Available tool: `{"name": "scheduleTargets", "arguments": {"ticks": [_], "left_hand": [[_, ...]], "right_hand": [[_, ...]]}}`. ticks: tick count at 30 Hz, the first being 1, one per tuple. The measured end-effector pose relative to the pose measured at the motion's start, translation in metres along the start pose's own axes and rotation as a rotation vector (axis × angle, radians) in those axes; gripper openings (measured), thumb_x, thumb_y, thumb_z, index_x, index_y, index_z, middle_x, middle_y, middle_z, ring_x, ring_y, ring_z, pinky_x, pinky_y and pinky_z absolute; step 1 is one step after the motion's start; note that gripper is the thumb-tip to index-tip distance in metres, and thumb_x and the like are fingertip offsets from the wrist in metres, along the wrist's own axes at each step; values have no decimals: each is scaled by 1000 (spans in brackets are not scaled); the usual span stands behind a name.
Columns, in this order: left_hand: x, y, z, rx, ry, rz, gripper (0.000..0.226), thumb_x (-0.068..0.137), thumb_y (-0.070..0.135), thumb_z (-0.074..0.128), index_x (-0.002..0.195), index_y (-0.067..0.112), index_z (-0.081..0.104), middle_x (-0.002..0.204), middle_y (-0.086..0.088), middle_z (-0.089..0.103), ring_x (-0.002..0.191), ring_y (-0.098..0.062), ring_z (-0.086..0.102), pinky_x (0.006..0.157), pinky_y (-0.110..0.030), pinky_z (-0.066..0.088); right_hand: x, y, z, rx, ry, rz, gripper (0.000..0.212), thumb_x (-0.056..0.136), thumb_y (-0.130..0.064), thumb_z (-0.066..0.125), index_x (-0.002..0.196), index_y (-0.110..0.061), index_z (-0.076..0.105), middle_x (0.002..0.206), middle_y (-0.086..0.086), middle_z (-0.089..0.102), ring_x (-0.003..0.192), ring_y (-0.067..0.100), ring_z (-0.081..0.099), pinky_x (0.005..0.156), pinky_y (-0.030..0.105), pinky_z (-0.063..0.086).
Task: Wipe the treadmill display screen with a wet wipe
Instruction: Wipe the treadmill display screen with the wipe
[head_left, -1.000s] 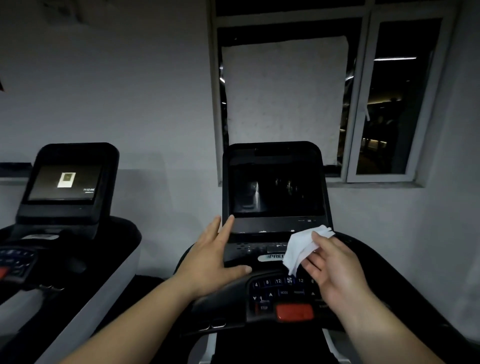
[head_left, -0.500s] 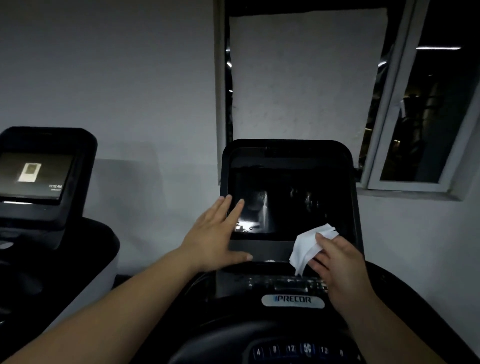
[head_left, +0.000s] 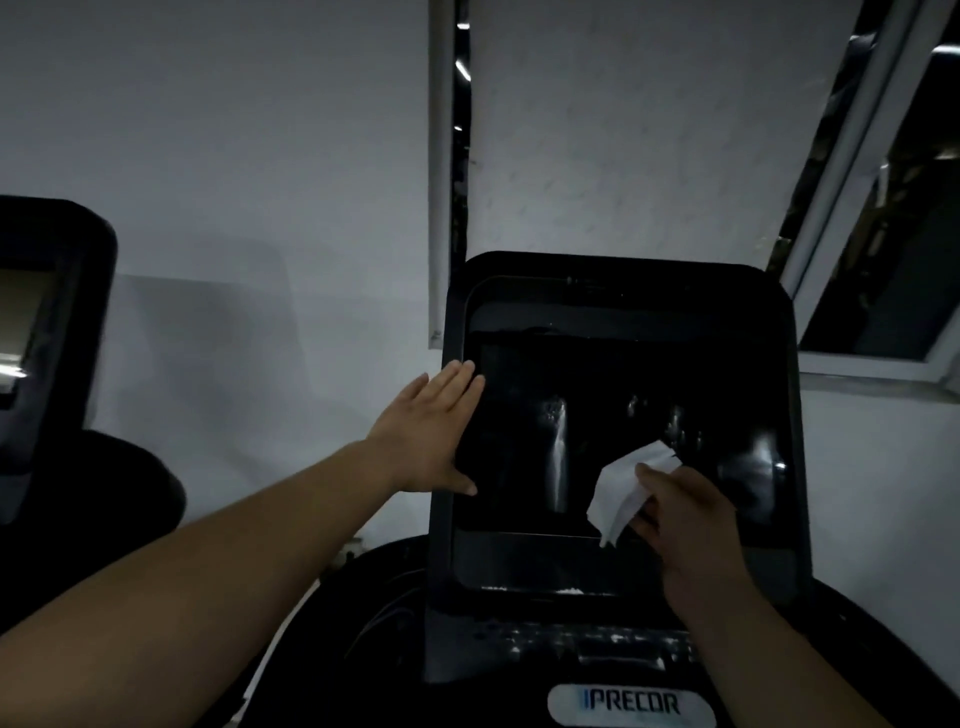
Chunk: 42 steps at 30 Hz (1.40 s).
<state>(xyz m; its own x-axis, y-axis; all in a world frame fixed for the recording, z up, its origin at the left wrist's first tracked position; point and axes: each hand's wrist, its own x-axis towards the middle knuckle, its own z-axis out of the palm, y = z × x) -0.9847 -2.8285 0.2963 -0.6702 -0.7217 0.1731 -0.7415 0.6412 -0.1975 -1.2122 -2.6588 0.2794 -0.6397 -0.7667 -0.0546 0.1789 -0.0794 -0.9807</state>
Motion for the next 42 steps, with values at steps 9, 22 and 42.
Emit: {"name": "scheduleTargets", "arguments": {"ticks": [9,22,42], "left_hand": [[43,-42,32,152,-4,65,135,77,79,61,157,9,-23,165,-13,-28,154,-25,-22,127,-47,-5],[47,-36,43,94,64,22,137,78,74,65,153,11,-30,160,-11,-36,154,-24,-23,127,-46,-2],[49,-39,50,22,76,52,141,75,74,68,152,13,-34,161,-11,-38,152,-24,-27,127,-42,-3]], "right_hand": [[69,14,51,-133,201,-112,19,95,-13,67,77,-7,64,86,17,68,96,41,67,89,54,56],[155,60,112,-1193,226,-1142,19,81,-6,74,100,-5,72,110,15,76,104,34,68,81,39,59],[177,57,94,-1523,22,-1025,55,110,-41,25,156,-14,37,165,18,27,155,37,16,123,51,21]]}}
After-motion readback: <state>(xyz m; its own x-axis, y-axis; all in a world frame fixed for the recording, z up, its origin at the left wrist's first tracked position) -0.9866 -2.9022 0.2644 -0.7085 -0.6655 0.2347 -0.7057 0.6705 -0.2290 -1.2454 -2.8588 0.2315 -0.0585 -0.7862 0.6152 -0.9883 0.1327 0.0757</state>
